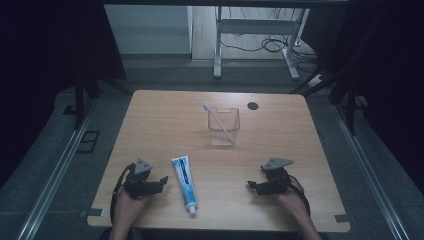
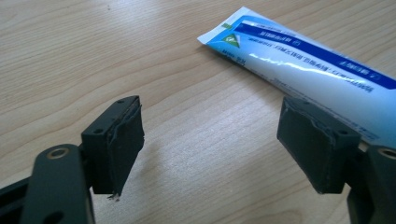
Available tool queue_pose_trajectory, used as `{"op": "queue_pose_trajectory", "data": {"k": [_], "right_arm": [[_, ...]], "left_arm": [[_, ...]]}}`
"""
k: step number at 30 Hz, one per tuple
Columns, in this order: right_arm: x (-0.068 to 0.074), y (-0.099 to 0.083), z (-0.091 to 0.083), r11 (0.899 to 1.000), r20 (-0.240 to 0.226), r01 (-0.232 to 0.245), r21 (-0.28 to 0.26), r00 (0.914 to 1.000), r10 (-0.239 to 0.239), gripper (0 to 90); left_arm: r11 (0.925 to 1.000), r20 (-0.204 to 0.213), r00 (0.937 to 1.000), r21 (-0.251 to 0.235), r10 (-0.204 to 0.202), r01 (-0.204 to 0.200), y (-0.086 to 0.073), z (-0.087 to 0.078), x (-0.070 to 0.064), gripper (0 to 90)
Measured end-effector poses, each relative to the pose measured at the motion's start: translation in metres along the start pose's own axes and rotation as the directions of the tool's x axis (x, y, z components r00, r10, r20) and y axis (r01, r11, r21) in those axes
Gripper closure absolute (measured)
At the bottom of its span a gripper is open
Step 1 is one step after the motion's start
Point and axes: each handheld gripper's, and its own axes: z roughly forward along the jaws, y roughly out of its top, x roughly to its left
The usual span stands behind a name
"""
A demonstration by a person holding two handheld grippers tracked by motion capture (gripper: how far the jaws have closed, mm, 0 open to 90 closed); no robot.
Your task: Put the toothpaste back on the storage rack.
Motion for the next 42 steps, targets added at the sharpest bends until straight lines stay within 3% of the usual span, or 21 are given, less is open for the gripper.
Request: {"op": "queue_pose_trajectory", "data": {"k": [11, 15, 20, 24, 31, 38, 40, 42], "right_arm": [[0.002, -0.002, 0.0, 1.0, 0.014, -0.003, -0.013, 0.9999, 0.003, 15.5], [0.002, -0.002, 0.0, 1.0, 0.014, -0.004, -0.013, 0.9999, 0.004, 15.3], [0.002, -0.002, 0.0, 1.0, 0.014, -0.004, -0.013, 0.9999, 0.004, 15.3], [0.002, -0.002, 0.0, 1.0, 0.015, -0.005, -0.012, 0.9999, 0.005, 15.3], [0.002, -0.002, 0.0, 1.0, 0.016, -0.006, -0.013, 0.9998, 0.006, 15.3], [0.002, -0.003, 0.0, 1.0, 0.017, -0.007, -0.013, 0.9998, 0.007, 15.3], [0.002, -0.002, 0.0, 1.0, 0.017, -0.006, -0.013, 0.9998, 0.007, 15.3], [0.002, -0.002, 0.0, 1.0, 0.017, -0.007, -0.013, 0.9998, 0.007, 15.3]], "left_arm": [[0.9999, 0.103, 0.9947, -0.01, 0.003, -0.002, 0.007, -0.002, -0.008, 40.0], [0.9998, 0.122, 0.9923, -0.006, 0.022, -0.021, 0.012, -0.002, -0.014, 44.5], [0.9985, 0.168, 0.9845, 0.007, 0.052, -0.054, 0.02, -0.003, -0.023, 54.5], [0.9978, 0.213, 0.9751, 0.007, 0.062, -0.065, 0.026, -0.002, -0.031, 63.4], [0.9957, 0.304, 0.9487, 0.004, 0.087, -0.093, 0.037, 0.003, -0.05, 77.1], [0.981, 0.347, 0.9269, 0.074, 0.143, -0.179, 0.043, 0.022, -0.079, 79.2], [0.9762, 0.349, 0.9256, 0.1, 0.147, -0.193, 0.041, 0.029, -0.085, 79.2], [0.9763, 0.364, 0.9212, 0.107, 0.137, -0.188, 0.04, 0.031, -0.087, 79.2]]}}
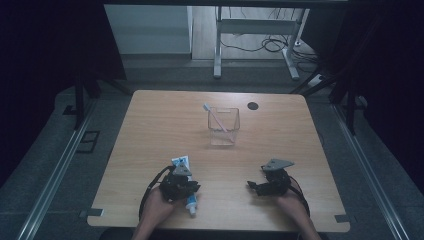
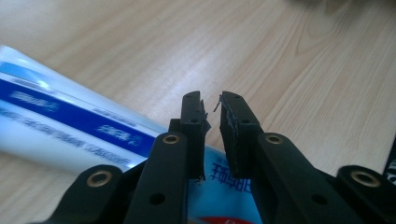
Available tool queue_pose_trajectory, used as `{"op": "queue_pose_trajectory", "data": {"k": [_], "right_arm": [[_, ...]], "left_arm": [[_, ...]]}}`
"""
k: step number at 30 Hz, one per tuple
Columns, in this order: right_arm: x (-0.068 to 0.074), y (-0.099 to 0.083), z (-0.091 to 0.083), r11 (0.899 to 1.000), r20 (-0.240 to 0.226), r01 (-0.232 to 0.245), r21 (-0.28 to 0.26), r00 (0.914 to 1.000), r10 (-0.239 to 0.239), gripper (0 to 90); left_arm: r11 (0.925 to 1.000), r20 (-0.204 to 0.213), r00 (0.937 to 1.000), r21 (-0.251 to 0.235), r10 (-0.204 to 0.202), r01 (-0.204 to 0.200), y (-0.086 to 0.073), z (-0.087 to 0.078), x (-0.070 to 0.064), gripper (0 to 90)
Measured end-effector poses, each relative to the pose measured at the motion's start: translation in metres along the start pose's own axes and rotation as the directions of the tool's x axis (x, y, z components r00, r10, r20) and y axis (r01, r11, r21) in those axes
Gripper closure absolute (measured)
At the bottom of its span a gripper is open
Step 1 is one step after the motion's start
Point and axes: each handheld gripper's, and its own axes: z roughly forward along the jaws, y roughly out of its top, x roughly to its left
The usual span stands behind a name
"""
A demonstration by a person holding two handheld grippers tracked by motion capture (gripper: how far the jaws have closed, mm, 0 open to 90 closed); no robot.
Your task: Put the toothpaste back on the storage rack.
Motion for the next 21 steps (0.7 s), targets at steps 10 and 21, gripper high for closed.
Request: {"op": "queue_pose_trajectory", "data": {"k": [10, 21], "right_arm": [[0.0, 0.0, 0.0, 1.0, 0.001, -0.001, -0.001, 1.0, 0.001, 15.3], [0.0, 0.0, 0.0, 1.0, 0.001, -0.001, -0.001, 1.0, 0.001, 15.3]], "left_arm": [[0.9988, 0.0, 1.0, 0.049, -0.004, 0.004, -0.004, -0.005, -0.004, 77.1], [0.9963, -0.041, 0.9989, 0.084, 0.021, -0.017, -0.015, -0.016, 0.003, 77.1]]}}
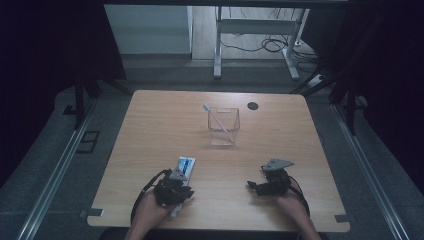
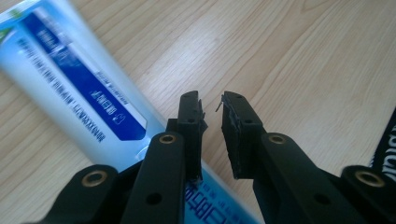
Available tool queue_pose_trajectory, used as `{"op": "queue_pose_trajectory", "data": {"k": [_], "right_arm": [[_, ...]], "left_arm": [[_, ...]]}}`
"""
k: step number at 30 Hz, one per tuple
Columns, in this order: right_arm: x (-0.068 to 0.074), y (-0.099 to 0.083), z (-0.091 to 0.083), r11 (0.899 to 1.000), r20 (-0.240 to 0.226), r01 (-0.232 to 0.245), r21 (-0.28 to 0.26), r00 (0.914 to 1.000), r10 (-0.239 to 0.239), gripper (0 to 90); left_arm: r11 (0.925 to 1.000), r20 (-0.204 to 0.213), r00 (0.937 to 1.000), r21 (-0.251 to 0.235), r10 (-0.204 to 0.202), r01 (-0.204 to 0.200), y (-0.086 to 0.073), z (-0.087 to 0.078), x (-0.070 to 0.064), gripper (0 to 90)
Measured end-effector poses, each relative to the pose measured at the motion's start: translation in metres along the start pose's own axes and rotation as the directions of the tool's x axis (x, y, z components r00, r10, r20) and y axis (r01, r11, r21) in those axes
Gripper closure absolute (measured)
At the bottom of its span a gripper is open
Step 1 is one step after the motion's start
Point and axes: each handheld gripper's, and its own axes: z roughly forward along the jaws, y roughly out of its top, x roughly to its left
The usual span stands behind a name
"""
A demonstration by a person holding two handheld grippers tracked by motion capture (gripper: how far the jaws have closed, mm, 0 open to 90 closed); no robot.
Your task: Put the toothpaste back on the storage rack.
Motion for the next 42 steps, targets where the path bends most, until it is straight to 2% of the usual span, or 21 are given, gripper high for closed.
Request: {"op": "queue_pose_trajectory", "data": {"k": [7, 17, 24, 33, 36, 42], "right_arm": [[0.0, 0.0, 0.0, 1.0, 0.0, 0.002, 0.001, 1.0, -0.002, 15.3], [0.0, 0.0, 0.0, 1.0, 0.0, 0.003, 0.0, 1.0, -0.003, 15.3], [0.0, 0.0, 0.0, 1.0, 0.0, 0.003, 0.0, 1.0, -0.003, 15.3], [0.0, 0.0, 0.0, 1.0, 0.002, 0.003, -0.001, 1.0, -0.003, 15.3], [0.0, 0.0, 0.0, 1.0, 0.002, 0.003, 0.0, 1.0, -0.003, 15.3], [0.0, 0.0, 0.0, 1.0, 0.002, 0.003, -0.001, 1.0, -0.003, 15.3]], "left_arm": [[0.9996, -0.037, 0.9993, 0.029, -0.001, 0.002, -0.007, -0.005, 0.006, 77.2], [0.9993, -0.083, 0.9965, 0.037, -0.007, 0.01, -0.015, -0.013, 0.022, 77.4], [0.9992, -0.077, 0.9969, 0.036, -0.013, 0.015, -0.019, -0.018, 0.028, 75.6], [0.9987, -0.068, 0.9975, 0.046, -0.017, 0.02, -0.008, -0.032, 0.035, 73.2], [0.9975, -0.07, 0.9973, 0.066, -0.02, 0.024, -0.003, -0.037, 0.04, 72.5], [0.9893, -0.078, 0.9962, 0.137, -0.039, 0.05, 0.006, -0.043, 0.053, 70.4]]}}
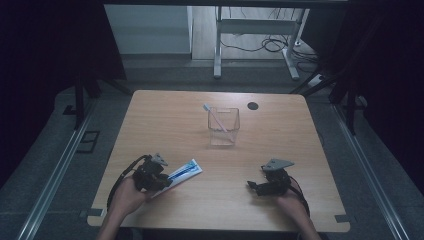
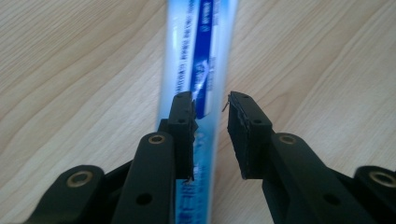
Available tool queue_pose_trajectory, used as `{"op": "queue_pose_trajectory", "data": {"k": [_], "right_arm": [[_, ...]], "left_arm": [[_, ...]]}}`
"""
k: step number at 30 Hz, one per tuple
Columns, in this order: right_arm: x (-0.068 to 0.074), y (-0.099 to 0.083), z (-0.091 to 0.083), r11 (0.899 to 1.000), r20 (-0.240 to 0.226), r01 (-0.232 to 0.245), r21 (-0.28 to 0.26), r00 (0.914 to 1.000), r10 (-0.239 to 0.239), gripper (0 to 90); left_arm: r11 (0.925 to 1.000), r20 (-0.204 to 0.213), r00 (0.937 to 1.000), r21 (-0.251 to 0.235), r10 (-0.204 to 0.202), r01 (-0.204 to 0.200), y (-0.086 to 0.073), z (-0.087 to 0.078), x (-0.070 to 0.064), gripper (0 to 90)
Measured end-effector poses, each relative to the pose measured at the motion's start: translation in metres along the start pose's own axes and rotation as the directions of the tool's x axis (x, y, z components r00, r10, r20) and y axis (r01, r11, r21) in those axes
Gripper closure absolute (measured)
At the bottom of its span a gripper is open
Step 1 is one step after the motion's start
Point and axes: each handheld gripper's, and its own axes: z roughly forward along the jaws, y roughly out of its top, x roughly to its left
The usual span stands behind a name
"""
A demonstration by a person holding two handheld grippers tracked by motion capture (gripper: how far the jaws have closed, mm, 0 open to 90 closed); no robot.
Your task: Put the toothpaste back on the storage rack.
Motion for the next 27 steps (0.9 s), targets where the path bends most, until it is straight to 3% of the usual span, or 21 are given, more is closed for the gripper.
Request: {"op": "queue_pose_trajectory", "data": {"k": [5, 11, 23, 27], "right_arm": [[0.0, 0.0, 0.0, 1.0, -0.001, -0.001, 0.0, 1.0, 0.001, 15.3], [0.0, 0.0, 0.0, 1.0, -0.001, 0.0, 0.001, 1.0, 0.0, 15.3], [0.0, 0.0, 0.0, 1.0, 0.0, 0.001, 0.001, 1.0, -0.001, 15.3], [0.0, 0.0, 0.0, 1.0, 0.0, 0.001, 0.0, 1.0, -0.001, 15.3]], "left_arm": [[0.9971, -0.015, 0.9999, 0.075, 0.008, -0.007, 0.006, 0.002, 0.007, 67.4], [0.9905, 0.016, 0.9998, 0.137, 0.013, -0.015, 0.014, 0.005, 0.011, 63.9], [0.9644, 0.018, 0.9998, 0.264, 0.014, -0.018, 0.037, 0.021, 0.008, 58.7], [0.9526, 0.018, 0.9997, 0.304, 0.018, -0.022, 0.043, 0.029, 0.008, 55.6]]}}
